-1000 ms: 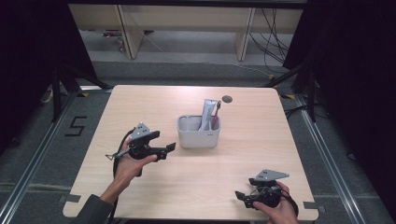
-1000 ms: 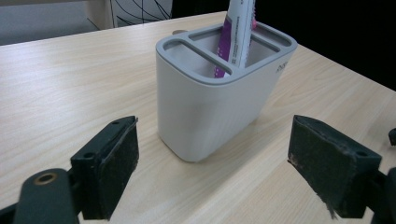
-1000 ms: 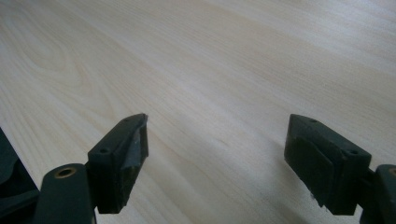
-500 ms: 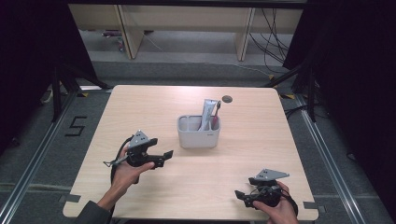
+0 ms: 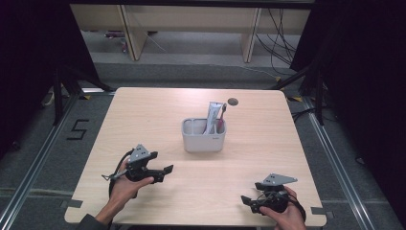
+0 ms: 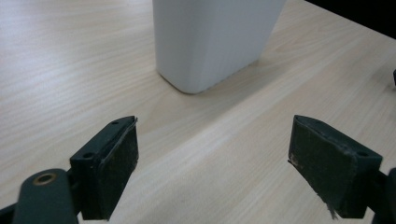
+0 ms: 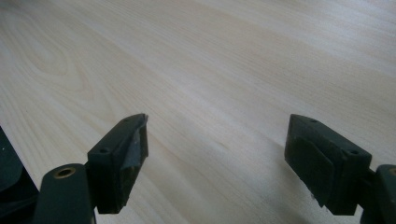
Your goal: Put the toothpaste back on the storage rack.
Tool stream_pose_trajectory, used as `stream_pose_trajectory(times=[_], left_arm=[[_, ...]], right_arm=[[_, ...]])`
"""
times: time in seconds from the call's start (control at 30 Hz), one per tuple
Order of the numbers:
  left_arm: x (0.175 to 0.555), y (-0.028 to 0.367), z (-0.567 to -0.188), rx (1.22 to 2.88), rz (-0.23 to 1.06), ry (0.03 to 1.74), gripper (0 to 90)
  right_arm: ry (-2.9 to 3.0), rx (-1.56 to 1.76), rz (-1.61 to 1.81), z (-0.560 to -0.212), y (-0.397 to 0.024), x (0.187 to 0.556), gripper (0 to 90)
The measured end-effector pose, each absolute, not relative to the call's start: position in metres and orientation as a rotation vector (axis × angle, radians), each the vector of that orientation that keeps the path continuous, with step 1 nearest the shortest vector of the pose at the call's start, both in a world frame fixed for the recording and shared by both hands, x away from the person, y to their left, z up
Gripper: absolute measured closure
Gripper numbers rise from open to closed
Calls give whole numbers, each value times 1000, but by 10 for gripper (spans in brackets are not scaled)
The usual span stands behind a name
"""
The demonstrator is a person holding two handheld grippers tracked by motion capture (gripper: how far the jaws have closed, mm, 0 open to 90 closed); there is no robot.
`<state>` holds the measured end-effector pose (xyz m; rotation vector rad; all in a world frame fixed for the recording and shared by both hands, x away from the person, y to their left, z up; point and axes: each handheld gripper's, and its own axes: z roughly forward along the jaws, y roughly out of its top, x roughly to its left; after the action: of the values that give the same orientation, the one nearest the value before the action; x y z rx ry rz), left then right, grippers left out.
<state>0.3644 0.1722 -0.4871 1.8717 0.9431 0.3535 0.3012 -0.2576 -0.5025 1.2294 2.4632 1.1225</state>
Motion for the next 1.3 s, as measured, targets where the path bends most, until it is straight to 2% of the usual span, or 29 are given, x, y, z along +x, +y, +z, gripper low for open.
stream_pose_trajectory(times=[1.3], left_arm=[[298, 194, -504, 1985, 375, 904, 155]], right_arm=[[2467, 1202, 1136, -502, -253, 301, 223]])
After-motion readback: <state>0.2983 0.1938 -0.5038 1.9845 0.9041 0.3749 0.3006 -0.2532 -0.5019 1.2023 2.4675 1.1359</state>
